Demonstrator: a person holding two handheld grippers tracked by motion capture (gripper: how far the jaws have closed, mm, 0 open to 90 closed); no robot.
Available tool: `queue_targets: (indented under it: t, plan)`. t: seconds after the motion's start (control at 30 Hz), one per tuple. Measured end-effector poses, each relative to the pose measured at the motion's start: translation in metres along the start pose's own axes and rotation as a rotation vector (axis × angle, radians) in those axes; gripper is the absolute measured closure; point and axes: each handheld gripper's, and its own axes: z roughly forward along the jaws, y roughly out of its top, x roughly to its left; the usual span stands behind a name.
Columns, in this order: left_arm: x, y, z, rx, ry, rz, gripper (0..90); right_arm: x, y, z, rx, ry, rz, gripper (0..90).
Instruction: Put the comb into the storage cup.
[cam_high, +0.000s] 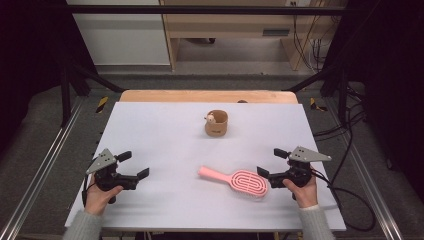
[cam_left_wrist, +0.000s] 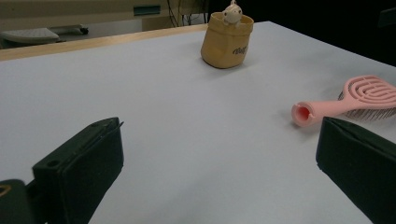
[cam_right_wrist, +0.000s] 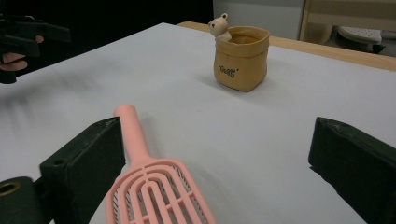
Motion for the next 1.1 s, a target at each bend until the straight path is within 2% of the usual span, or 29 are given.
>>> queue_targets:
  t: [0.17,0.4,0.47,0.6,0.93,1.03,1.07,1.1]
  plan:
    - [0.000,0.000,0.000,-0.002,0.003,0.000,0.7,0.008,0.004,0.004,0.011,-0.004,-0.005,10.5]
    - [0.001,0.000,0.000,0.001,0.007,0.001,0.7,0.017,0.007,0.009,0.035,0.019,-0.012,28.3]
    - [0.001,0.000,0.000,0.000,0.008,0.001,0.7,0.018,0.008,0.010,0.037,0.020,-0.014,29.7]
    - [0.001,0.000,0.000,0.000,0.010,0.002,0.7,0.025,0.009,0.013,0.054,0.035,-0.025,38.1]
    - [0.001,0.000,-0.001,-0.001,0.014,0.001,0.8,0.035,0.006,0.021,0.127,0.068,-0.045,51.4]
    - [0.000,0.000,0.000,-0.001,0.014,0.001,0.8,0.038,0.005,0.023,0.152,0.082,-0.055,57.8]
    - [0.000,0.000,0.000,-0.001,0.015,0.001,0.8,0.039,0.004,0.024,0.167,0.096,-0.060,63.0]
    - [0.000,0.000,0.000,-0.001,0.015,0.001,0.8,0.039,0.004,0.024,0.167,0.096,-0.060,63.0]
